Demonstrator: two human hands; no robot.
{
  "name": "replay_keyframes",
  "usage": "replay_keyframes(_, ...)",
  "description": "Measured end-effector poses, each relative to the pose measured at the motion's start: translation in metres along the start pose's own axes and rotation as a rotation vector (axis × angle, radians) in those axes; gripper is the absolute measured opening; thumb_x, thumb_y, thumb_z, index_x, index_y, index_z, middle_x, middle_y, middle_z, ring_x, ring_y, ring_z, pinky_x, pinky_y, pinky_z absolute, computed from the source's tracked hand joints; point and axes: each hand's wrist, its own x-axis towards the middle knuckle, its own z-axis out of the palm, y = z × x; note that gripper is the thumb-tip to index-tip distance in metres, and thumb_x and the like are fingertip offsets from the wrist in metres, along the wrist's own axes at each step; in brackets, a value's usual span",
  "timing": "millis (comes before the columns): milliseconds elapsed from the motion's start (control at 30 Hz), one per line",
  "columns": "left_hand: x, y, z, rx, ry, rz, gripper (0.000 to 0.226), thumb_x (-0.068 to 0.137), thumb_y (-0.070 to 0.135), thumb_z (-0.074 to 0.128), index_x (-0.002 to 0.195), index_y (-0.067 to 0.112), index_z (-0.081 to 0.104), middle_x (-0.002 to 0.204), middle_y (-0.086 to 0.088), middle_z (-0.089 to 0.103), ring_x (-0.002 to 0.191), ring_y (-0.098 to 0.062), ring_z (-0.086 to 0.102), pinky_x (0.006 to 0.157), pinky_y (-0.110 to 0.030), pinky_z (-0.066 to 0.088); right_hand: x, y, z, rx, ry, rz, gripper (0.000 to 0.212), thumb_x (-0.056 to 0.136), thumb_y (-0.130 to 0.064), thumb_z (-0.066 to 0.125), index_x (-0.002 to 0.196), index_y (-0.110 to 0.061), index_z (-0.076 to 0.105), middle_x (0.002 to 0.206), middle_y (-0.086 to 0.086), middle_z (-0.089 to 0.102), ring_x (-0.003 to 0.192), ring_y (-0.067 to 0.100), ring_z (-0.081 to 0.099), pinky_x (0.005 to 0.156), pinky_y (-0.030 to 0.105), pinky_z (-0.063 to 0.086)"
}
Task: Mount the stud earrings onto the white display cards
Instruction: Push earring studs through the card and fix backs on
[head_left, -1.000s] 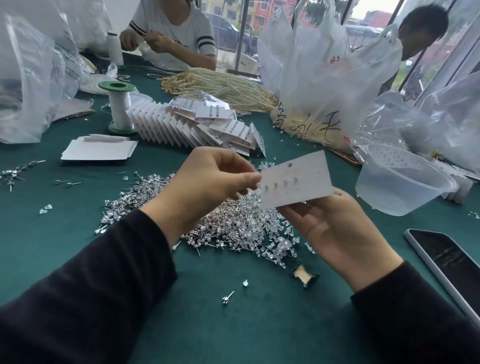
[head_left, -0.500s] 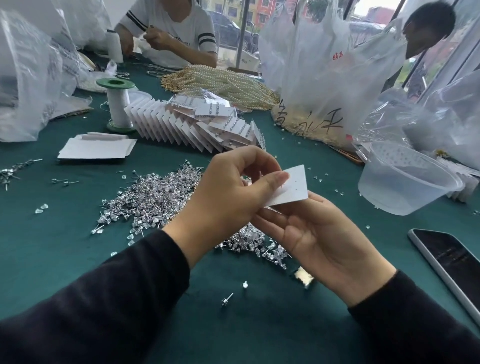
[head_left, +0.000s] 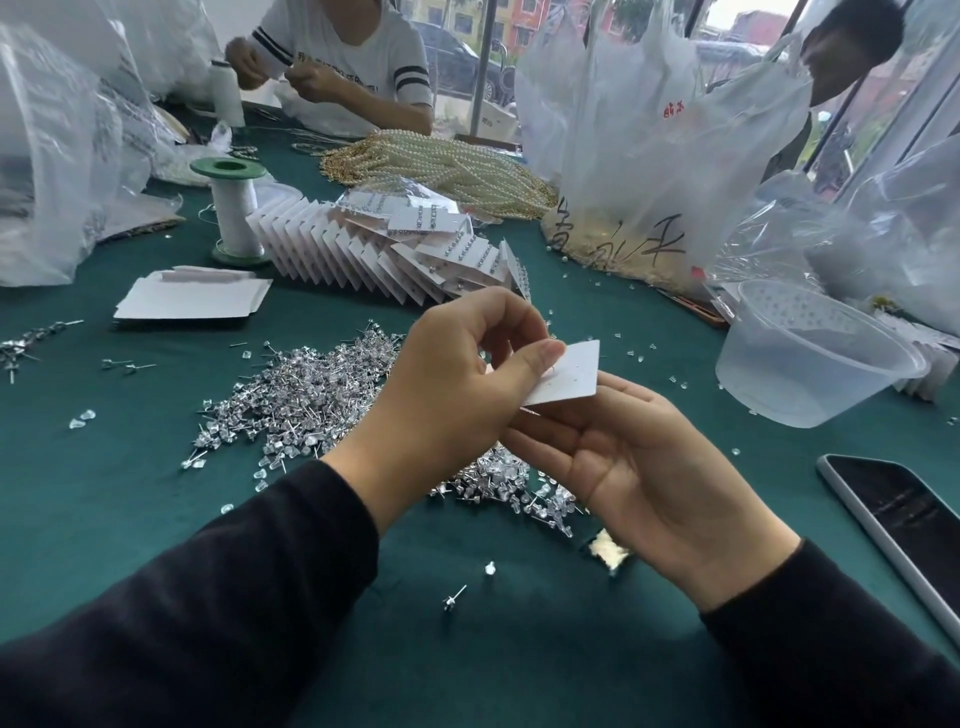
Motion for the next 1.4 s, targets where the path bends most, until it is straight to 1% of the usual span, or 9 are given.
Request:
replay_keyframes(333,-0.001,-0.002,0.000,0.050,-0.032,0.026,0.010,0.078,0.017,0.070,0.070,0.018,0.063,0.058,0.016,0.054,0.054,0.000,0.043,0.053,-0.013,0.035,0.001,-0.001,-0.002,0.012,0.040,-0.020,0.030,0.073,-0.005,0.058,0.099,0.010,0.063,0.101,0.024,0.068,0.084,0.025,0.069,0.080,0.035,0.057)
replay_keyframes(500,-0.003,0.003,0.001,0.054,-0.066,0.033,0.017,0.074,0.038,0.065,0.075,0.021,0.062,0.072,0.007,0.060,0.068,-0.008,0.054,0.059,-0.024,0.046,0.000,0.000,-0.004,-0.079,0.112,-0.131,0.034,0.068,-0.010,0.062,0.093,0.013,0.062,0.096,0.027,0.067,0.081,0.026,0.069,0.076,0.033,0.057)
replay_keyframes(633,-0.006,0.006,0.003,0.047,-0.119,-0.024,0.036,0.065,0.047,0.067,0.085,0.017,0.065,0.083,0.005,0.066,0.081,-0.011,0.065,0.075,-0.030,0.056,-0.002,0.002,-0.006,-0.649,0.371,-0.430,0.016,0.078,-0.004,0.067,0.087,0.009,0.061,0.088,0.029,0.066,0.074,0.026,0.067,0.068,0.032,0.056)
replay_keyframes(733,-0.007,0.006,0.004,-0.015,-0.154,-0.068,0.041,0.065,0.043,0.069,0.092,0.012,0.068,0.086,0.000,0.071,0.082,-0.011,0.068,0.077,-0.033,0.057,-0.003,0.003,-0.006,-1.063,0.431,-0.660,0.009,0.076,-0.001,0.067,0.077,-0.008,0.062,0.091,0.005,0.060,0.075,0.004,0.062,0.062,0.012,0.047)
replay_keyframes(833,-0.008,0.005,0.005,0.027,-0.162,-0.037,0.033,0.071,0.037,0.067,0.094,0.014,0.072,0.087,0.002,0.074,0.082,-0.008,0.069,0.075,-0.030,0.056,-0.001,0.007,-0.006,-1.203,0.475,-0.777,0.007,0.073,-0.004,0.065,0.074,-0.010,0.062,0.090,0.000,0.052,0.078,-0.003,0.056,0.062,0.004,0.043)
replay_keyframes(933,-0.007,0.003,0.004,0.076,-0.142,-0.040,0.022,0.076,0.030,0.061,0.087,0.016,0.075,0.078,0.001,0.074,0.073,-0.011,0.069,0.068,-0.030,0.056,0.001,0.009,-0.008,-1.269,0.518,-0.819,0.003,0.076,-0.002,0.068,0.076,-0.003,0.065,0.093,0.003,0.051,0.081,0.004,0.055,0.062,0.009,0.047)
replay_keyframes(1067,-0.005,0.001,0.006,0.063,-0.152,-0.140,0.027,0.081,0.027,0.058,0.075,0.004,0.071,0.070,-0.016,0.070,0.069,-0.030,0.068,0.065,-0.043,0.058,0.003,0.011,-0.007,-1.362,0.501,-0.882,0.005,0.077,-0.003,0.067,0.074,-0.004,0.063,0.091,0.003,0.050,0.076,0.008,0.050,0.063,0.020,0.047)
replay_keyframes(1233,-0.003,-0.002,0.004,-0.299,-0.176,-0.426,0.021,0.086,0.009,0.059,0.074,-0.007,0.067,0.059,-0.010,0.065,0.053,-0.014,0.065,0.051,-0.021,0.054,0.002,0.012,-0.005,-1.398,0.441,-0.854,0.004,0.077,-0.003,0.069,0.078,-0.005,0.066,0.091,0.001,0.050,0.076,0.008,0.050,0.066,0.019,0.046)
replay_keyframes(1400,0.004,-0.003,-0.003,-0.503,-0.024,-0.641,0.014,0.086,0.002,0.057,0.078,-0.009,0.060,0.069,-0.016,0.062,0.046,-0.015,0.064,0.043,-0.019,0.052,-0.008,-0.001,0.000,-1.431,0.269,-0.944,0.011,0.074,-0.011,0.069,0.084,-0.006,0.066,0.087,0.003,0.057,0.080,0.013,0.055,0.075,0.019,0.042)
